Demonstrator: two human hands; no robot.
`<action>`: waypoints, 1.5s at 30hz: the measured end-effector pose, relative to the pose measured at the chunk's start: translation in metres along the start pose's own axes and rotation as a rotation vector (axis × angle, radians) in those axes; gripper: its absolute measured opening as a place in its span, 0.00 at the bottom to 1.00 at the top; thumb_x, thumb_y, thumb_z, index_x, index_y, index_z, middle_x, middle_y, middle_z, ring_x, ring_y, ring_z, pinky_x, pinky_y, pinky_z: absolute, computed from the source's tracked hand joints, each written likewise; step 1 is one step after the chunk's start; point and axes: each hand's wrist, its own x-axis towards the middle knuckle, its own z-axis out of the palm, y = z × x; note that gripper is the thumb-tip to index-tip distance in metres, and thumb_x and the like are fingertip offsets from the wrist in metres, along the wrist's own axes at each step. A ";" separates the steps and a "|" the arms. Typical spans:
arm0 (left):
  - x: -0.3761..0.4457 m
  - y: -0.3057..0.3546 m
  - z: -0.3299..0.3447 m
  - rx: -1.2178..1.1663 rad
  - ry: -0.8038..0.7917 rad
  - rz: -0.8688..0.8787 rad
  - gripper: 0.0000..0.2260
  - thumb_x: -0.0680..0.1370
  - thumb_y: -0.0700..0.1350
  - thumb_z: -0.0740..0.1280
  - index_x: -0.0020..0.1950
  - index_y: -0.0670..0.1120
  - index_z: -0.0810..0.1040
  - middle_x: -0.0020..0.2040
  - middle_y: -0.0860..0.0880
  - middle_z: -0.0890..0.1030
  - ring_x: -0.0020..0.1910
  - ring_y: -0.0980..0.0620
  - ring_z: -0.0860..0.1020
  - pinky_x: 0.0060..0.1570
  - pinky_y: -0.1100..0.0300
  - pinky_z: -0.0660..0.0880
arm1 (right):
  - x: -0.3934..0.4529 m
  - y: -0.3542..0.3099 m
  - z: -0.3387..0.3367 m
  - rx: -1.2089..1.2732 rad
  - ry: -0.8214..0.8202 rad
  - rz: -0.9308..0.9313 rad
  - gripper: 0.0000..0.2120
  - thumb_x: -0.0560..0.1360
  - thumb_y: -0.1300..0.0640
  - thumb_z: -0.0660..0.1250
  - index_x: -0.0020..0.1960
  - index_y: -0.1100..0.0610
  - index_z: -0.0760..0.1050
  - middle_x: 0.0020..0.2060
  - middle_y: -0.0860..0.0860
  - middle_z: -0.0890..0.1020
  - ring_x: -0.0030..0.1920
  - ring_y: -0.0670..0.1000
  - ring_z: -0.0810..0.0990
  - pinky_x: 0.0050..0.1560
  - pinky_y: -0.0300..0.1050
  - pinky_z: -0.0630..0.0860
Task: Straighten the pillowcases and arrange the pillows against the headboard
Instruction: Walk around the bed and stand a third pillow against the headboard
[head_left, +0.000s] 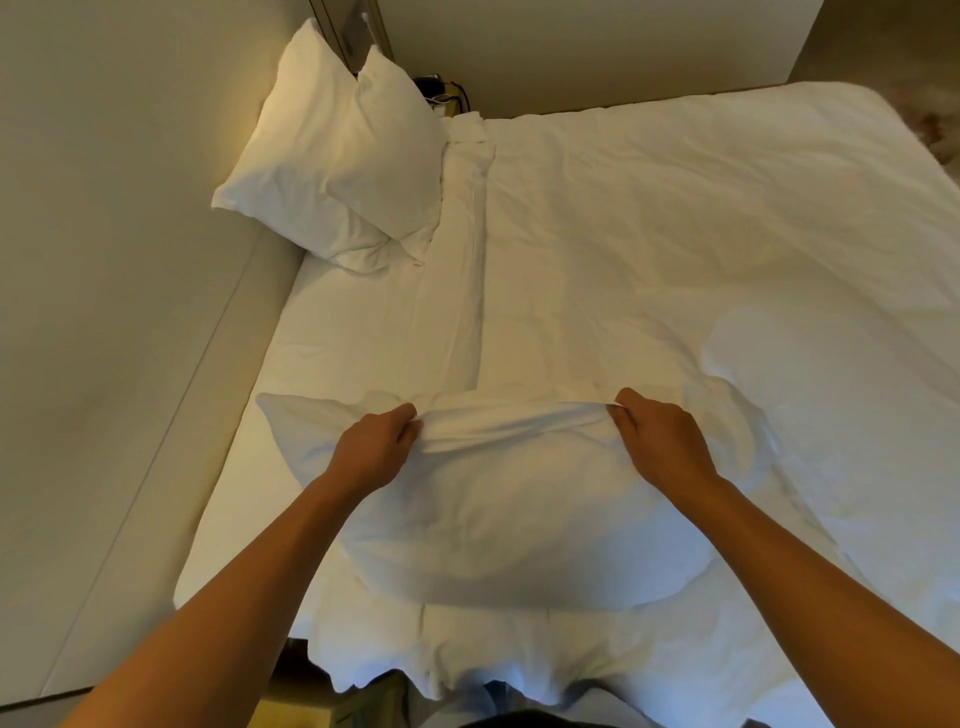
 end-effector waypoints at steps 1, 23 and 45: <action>-0.001 0.002 -0.002 -0.007 0.040 -0.006 0.12 0.85 0.51 0.57 0.46 0.46 0.72 0.37 0.46 0.80 0.36 0.43 0.78 0.39 0.49 0.76 | 0.001 0.000 -0.002 0.006 0.006 0.003 0.16 0.87 0.48 0.56 0.47 0.57 0.72 0.36 0.54 0.80 0.36 0.57 0.80 0.40 0.54 0.79; -0.077 -0.011 -0.192 -0.128 0.737 -0.256 0.14 0.85 0.53 0.58 0.44 0.47 0.73 0.35 0.47 0.79 0.32 0.44 0.80 0.36 0.43 0.80 | 0.112 -0.204 -0.121 0.491 0.386 -0.454 0.17 0.85 0.53 0.60 0.39 0.56 0.70 0.33 0.49 0.74 0.33 0.44 0.71 0.33 0.38 0.66; -0.062 -0.286 -0.084 -0.338 0.511 -0.436 0.14 0.85 0.54 0.58 0.49 0.46 0.76 0.37 0.47 0.81 0.34 0.47 0.79 0.38 0.48 0.80 | 0.153 -0.334 0.111 0.048 0.096 -0.353 0.18 0.86 0.46 0.59 0.43 0.55 0.75 0.38 0.51 0.77 0.38 0.55 0.75 0.40 0.49 0.70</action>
